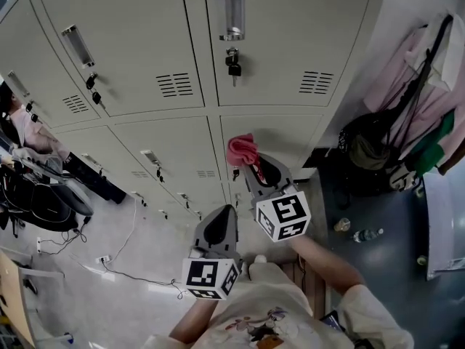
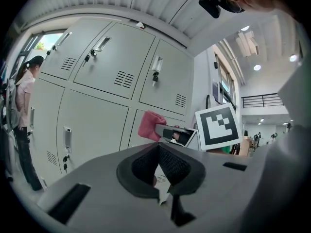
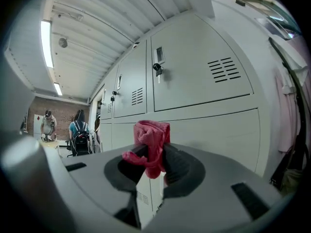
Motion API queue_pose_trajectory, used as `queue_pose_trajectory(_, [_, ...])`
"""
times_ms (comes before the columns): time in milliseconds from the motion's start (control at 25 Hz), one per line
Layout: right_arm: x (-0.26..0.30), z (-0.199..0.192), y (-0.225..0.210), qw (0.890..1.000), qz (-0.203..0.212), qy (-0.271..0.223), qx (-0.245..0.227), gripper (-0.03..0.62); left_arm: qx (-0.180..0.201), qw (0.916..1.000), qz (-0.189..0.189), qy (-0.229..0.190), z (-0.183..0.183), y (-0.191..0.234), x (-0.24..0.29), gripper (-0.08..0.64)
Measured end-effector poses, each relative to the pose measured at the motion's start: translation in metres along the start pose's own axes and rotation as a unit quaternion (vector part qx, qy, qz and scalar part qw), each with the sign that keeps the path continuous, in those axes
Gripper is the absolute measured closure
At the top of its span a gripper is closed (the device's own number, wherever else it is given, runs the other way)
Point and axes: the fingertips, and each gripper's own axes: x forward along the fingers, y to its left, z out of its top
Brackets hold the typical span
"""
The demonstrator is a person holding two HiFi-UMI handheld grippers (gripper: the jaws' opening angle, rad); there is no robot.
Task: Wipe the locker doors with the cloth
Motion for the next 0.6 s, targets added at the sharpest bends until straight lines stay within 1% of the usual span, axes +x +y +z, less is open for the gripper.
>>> queue_pose_trajectory(320, [0.035,0.005,-0.011,1.000,0.012,0.003,-0.020,0.505,0.003,0.9998,0.014,-0.010,0.010,0.009,0.022,0.554])
queue_pose_trajectory(600, [0.056,0.002,-0.021,1.000,0.019,0.006,-0.012,0.505,0.002,0.9993,0.034,-0.013,0.010,0.021,0.035,0.555])
